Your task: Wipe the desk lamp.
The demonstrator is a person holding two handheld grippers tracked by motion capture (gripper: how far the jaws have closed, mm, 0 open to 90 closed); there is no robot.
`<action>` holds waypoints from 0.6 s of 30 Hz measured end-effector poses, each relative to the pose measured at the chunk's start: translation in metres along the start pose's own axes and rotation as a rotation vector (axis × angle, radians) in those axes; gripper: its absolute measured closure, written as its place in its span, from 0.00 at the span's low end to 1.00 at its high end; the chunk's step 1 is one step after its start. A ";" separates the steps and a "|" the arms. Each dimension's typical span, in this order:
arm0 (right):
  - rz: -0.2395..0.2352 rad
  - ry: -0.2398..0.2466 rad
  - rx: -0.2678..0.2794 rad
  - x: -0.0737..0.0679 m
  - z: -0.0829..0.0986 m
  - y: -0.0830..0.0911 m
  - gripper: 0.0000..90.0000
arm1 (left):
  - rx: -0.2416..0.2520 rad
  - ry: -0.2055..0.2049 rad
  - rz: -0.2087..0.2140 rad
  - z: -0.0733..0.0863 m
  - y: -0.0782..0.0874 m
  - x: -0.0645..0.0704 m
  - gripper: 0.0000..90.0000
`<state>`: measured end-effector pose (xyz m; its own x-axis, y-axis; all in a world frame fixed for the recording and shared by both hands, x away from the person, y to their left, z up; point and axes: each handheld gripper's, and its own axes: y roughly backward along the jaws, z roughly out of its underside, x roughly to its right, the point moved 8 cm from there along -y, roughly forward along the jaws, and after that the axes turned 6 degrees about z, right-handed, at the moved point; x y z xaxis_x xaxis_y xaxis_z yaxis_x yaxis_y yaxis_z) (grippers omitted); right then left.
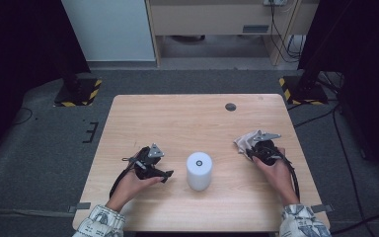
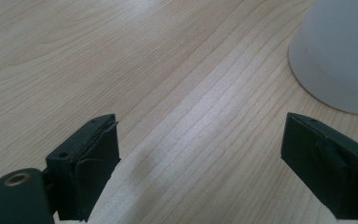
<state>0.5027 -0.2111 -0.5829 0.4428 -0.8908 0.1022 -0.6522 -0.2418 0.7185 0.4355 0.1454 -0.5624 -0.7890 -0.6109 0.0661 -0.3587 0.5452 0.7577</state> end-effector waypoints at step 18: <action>-0.104 -0.016 0.072 -0.012 -0.016 0.025 0.93 | -0.008 -0.064 0.071 -0.003 -0.004 0.024 0.09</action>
<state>0.4908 -0.2001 -0.5554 0.5010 -0.8653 0.0182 -0.6460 -0.3599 0.6732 0.4196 0.1270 -0.5614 -0.8425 -0.5329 0.0783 -0.2971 0.5810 0.7577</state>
